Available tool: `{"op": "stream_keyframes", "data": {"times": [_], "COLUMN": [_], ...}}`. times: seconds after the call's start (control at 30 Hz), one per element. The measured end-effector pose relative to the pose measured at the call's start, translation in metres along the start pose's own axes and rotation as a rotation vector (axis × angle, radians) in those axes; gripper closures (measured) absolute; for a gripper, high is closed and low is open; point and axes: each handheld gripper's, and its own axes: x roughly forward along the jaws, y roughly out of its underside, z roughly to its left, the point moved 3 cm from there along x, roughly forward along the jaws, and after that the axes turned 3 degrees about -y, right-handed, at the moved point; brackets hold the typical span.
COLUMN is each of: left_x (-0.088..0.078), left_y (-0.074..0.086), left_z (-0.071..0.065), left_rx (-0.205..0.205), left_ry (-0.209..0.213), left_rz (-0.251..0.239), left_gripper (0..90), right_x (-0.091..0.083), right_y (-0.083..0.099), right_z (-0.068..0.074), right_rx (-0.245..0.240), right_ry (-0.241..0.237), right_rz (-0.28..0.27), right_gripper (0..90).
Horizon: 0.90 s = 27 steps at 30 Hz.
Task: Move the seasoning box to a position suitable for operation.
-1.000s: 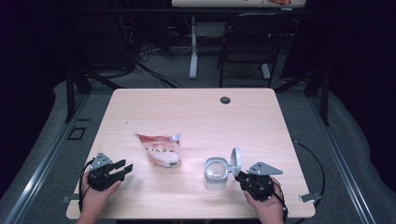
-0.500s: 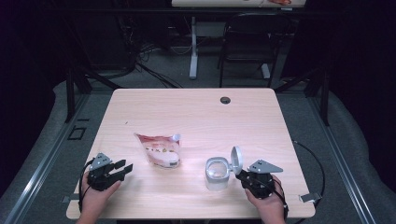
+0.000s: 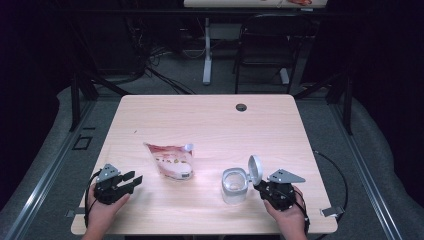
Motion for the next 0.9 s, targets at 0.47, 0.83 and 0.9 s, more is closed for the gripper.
{"op": "stream_keyframes", "data": {"times": [0.47,0.83,0.9], "left_x": [0.001,-0.001,-0.002], "left_y": [0.0,0.0,0.0], "left_z": [0.0,-0.001,-0.002], "left_rx": [-0.003,-0.01,-0.018], "left_ry": [0.007,0.036,0.045], "left_rz": [0.003,-0.003,-0.009], "left_gripper": [59.0,60.4,61.1], "right_x": [0.001,-0.004,-0.008], "right_y": [-0.001,0.004,0.004], "right_z": [-0.008,-0.004,-0.004], "right_rx": [0.027,0.025,0.015], "right_ry": [-0.034,-0.055,-0.049], "right_rz": [-0.012,0.015,0.008], "right_gripper": [78.7,70.7,68.8]}}
